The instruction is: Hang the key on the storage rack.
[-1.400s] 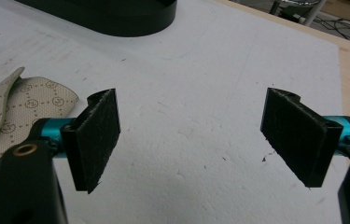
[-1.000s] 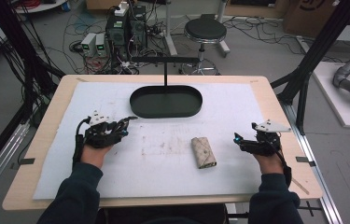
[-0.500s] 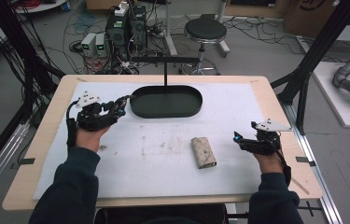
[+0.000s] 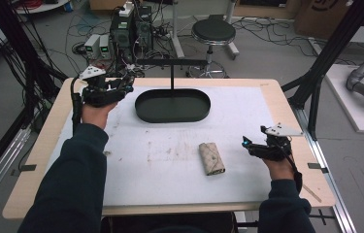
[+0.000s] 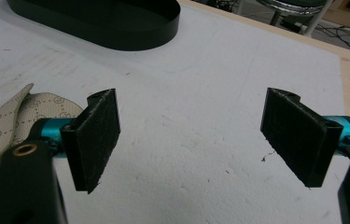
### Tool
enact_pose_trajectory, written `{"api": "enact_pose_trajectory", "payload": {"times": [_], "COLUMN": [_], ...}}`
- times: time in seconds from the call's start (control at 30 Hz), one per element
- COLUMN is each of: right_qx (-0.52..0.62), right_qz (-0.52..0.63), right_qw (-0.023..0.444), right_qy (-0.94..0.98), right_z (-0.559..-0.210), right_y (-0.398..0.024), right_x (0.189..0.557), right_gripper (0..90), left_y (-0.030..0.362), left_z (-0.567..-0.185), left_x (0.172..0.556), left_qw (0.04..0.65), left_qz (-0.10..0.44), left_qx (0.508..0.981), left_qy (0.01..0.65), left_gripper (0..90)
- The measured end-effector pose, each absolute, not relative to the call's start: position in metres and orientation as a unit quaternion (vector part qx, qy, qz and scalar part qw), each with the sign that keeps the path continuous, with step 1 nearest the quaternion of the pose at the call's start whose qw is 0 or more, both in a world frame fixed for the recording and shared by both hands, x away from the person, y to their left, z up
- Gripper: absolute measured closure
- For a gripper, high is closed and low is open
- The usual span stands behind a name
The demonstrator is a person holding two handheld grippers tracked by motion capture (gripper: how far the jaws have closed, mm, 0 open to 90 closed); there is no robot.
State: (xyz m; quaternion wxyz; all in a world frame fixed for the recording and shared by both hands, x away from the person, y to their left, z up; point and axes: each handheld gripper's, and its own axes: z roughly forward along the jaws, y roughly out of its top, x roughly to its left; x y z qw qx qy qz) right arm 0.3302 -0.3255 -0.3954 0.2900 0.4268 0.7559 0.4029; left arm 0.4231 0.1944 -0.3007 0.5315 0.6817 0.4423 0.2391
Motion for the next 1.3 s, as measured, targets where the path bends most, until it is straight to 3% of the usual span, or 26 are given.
{"api": "enact_pose_trajectory", "payload": {"times": [0.53,1.3], "right_qx": [0.432,0.430], "right_qz": [0.406,0.400], "right_qw": [0.287,0.286], "right_qy": [0.752,0.757], "right_z": [-0.397,-0.398], "right_y": [-0.331,-0.329], "right_x": [0.329,0.329], "right_gripper": [20.2,20.2], "left_y": [0.178,0.195], "left_z": [-0.290,-0.289], "left_x": [0.462,0.442], "left_qw": [0.528,0.545], "left_qz": [0.236,0.198], "left_qx": [0.673,0.675], "left_qy": [0.461,0.455], "left_gripper": [48.4,48.3]}}
